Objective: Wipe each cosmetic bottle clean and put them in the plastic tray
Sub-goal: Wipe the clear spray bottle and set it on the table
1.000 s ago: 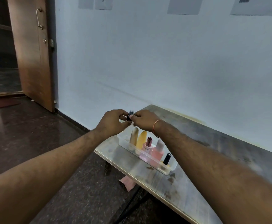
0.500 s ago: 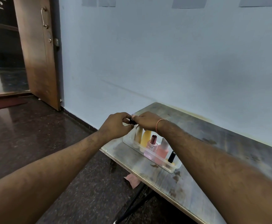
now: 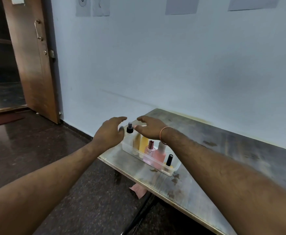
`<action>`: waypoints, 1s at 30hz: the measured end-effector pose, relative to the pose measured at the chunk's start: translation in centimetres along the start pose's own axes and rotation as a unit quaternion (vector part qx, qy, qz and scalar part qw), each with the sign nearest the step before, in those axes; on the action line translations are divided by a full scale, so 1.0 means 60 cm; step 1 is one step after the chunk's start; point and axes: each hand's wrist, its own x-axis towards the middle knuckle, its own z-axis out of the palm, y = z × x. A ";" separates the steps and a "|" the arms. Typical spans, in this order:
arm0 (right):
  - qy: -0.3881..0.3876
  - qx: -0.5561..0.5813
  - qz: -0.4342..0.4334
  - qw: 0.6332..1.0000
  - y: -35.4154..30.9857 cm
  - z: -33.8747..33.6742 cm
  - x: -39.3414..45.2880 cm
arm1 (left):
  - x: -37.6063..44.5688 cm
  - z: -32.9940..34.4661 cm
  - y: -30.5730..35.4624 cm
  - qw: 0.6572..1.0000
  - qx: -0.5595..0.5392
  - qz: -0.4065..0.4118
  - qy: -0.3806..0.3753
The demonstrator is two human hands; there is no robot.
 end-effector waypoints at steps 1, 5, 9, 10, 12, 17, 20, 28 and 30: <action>0.017 -0.010 -0.010 1.000 0.005 -0.002 -0.008 | -0.002 -0.002 0.006 0.999 0.017 0.026 0.024; 0.090 -0.029 -0.051 0.994 0.029 -0.007 -0.040 | -0.009 -0.005 0.052 0.980 0.096 0.147 0.097; 0.154 -0.050 -0.066 0.985 0.055 -0.018 -0.086 | -0.021 0.014 0.121 0.960 0.143 0.217 0.101; 0.168 -0.051 -0.066 0.982 0.060 -0.020 -0.100 | -0.027 0.021 0.138 0.959 0.150 0.219 0.098; 0.190 -0.048 -0.057 0.979 0.076 -0.028 -0.132 | -0.038 0.035 0.177 0.960 0.149 0.217 0.092; 0.219 -0.056 -0.017 0.974 0.136 -0.050 -0.215 | -0.058 0.074 0.262 0.957 0.134 0.250 0.064; 0.226 -0.067 0.014 0.972 0.173 -0.066 -0.276 | -0.071 0.107 0.314 0.952 0.120 0.279 0.042; 0.209 -0.072 0.107 0.969 0.313 -0.079 -0.444 | -0.131 0.233 0.443 0.932 0.069 0.352 -0.051; 0.204 -0.069 0.131 0.968 0.347 -0.075 -0.487 | -0.149 0.270 0.467 0.921 0.066 0.376 -0.075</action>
